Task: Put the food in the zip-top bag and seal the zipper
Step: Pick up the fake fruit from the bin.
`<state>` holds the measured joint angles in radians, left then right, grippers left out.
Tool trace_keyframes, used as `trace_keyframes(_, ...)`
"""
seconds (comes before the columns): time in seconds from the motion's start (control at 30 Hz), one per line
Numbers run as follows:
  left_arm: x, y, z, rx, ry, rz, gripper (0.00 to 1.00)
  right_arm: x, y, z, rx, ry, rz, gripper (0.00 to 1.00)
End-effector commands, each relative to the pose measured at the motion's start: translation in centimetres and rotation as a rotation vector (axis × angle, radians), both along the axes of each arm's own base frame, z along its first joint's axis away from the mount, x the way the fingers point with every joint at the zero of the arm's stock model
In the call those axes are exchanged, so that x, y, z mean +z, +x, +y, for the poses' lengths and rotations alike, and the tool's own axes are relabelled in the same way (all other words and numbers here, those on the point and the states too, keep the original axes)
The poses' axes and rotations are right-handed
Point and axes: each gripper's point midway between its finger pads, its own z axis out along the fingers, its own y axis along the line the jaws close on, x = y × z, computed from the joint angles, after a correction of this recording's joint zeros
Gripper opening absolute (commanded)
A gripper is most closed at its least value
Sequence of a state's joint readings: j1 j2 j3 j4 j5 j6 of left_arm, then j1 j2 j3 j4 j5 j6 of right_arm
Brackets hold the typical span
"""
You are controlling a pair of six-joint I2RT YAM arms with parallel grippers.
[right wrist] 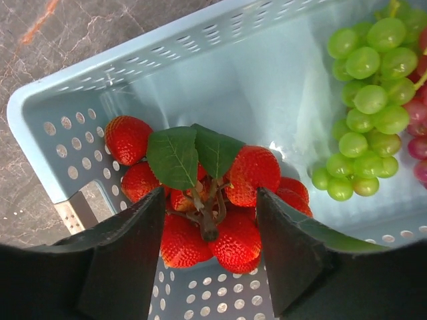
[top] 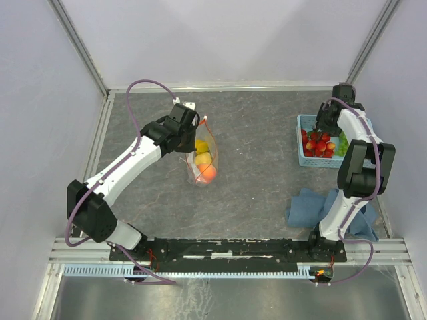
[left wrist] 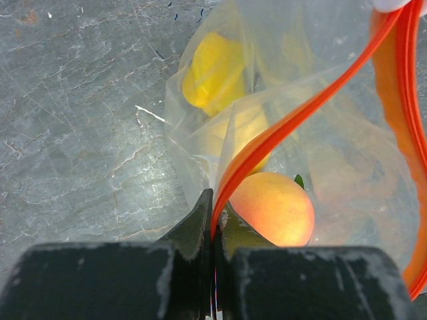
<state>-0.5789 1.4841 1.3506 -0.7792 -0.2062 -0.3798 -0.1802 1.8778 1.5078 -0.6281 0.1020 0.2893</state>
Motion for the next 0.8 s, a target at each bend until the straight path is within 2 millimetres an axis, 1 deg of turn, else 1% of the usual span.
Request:
trace_keyframes(0.0,0.9,0.6,-0.5,-0.045,-0.023,-0.039,0.03,2.0,2.6,-0.4,0.025,-0.005,-0.089,0.59)
trace_keyframes(0.2,0.9,0.5,-0.6,-0.051,-0.031,-0.034,0.03,0.7,2.4,-0.3,0.037,0.002,-0.06,0.43)
trace_keyframes(0.23,0.9,0.5,-0.6,-0.051,-0.034,-0.034,0.03,0.6,2.2,-0.3,0.038,0.0,-0.056,0.39)
trace_keyframes(0.33,1.0,0.4,-0.8,-0.061,-0.047,-0.032,0.03,0.9,1.7,-0.4,0.039,-0.013,-0.05,0.2)
trace_keyframes(0.4,1.0,0.3,-1.0,-0.067,-0.053,-0.031,0.03,2.2,1.4,-0.6,0.035,-0.028,-0.072,0.11)
trace_keyframes(0.53,1.0,0.3,-1.0,-0.068,-0.054,-0.03,0.03,5.6,1.0,-0.9,0.022,-0.065,-0.151,0.02)
trace_keyframes(0.67,1.1,0.2,-1.0,-0.072,-0.06,-0.032,0.03,8.7,0.4,-0.8,0.017,-0.087,-0.232,0.02)
trace_keyframes(0.77,1.1,0.2,-1.0,-0.074,-0.062,-0.03,0.03,10.9,-0.3,-0.1,0.026,-0.093,-0.293,0.02)
